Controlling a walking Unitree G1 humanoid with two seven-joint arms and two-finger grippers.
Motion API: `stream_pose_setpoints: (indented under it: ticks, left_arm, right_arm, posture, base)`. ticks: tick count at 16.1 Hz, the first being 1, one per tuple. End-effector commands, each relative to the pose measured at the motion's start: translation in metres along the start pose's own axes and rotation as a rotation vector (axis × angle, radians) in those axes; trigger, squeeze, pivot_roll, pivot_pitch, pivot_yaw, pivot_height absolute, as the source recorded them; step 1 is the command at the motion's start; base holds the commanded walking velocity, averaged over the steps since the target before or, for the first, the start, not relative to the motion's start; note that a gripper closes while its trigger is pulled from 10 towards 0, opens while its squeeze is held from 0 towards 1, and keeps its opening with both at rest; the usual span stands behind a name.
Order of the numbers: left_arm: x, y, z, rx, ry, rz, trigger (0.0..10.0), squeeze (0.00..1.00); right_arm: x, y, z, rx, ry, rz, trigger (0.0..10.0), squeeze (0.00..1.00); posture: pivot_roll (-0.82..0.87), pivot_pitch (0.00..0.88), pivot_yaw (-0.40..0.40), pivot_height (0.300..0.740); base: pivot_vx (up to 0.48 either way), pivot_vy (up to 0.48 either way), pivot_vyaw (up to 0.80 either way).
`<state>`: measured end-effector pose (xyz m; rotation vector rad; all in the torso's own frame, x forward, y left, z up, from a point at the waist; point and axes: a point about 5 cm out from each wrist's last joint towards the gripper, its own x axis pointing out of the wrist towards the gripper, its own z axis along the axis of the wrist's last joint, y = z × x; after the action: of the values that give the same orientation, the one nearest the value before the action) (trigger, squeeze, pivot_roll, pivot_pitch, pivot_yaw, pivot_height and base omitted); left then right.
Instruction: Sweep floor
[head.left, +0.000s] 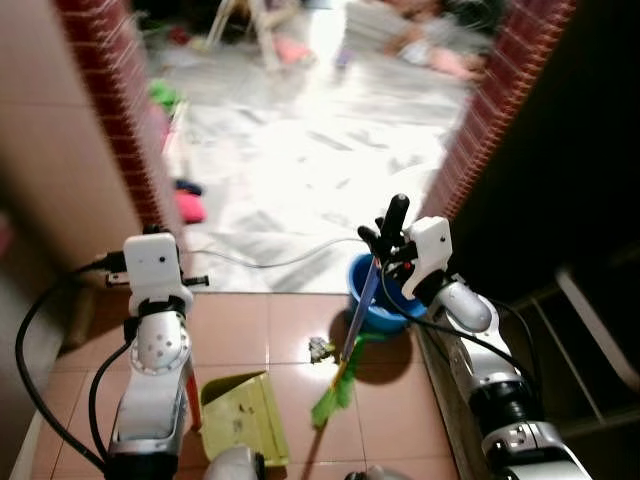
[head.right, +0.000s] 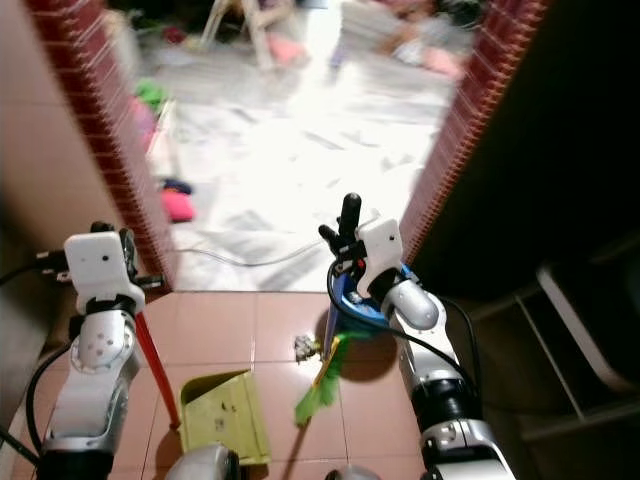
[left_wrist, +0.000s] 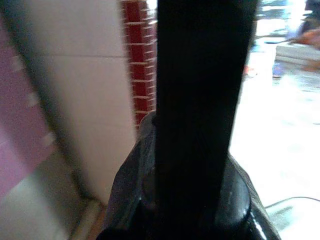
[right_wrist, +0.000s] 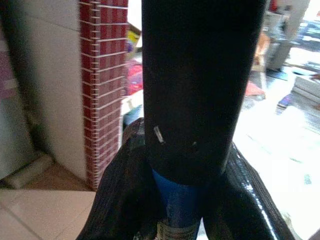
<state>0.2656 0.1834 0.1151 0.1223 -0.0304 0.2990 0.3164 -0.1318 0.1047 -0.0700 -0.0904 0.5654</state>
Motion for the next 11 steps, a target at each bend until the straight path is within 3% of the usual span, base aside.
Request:
stream_pose_setpoints:
  ticks: [1,7,11]
  left_arm:
    - [0.002,-0.001,0.01,-0.002,-0.046,-0.011,10.0,0.0]
    - [0.001,-0.004,0.009,0.003,-0.044,-0.028,10.0,0.0]
    - [0.001,-0.005,0.008,0.005,-0.042,-0.034,10.0,0.0]
  right_arm:
    - [0.002,-0.008,0.012,-0.032,-0.046,-0.015,10.0,0.0]
    - [0.003,-0.004,0.021,-0.158,-0.075,0.1,10.0,0.0]
    - [0.004,0.002,0.025,-0.178,-0.093,0.212,10.0,0.0]
  posture:
    - [0.06,0.0,-0.039,0.74]
    - [0.05,0.0,-0.038,0.74]
    - [0.05,0.0,-0.043,0.74]
  base:
    - [0.375,0.0,0.0]
    - [0.387,0.0,0.0]
    - [0.421,0.0,0.0]
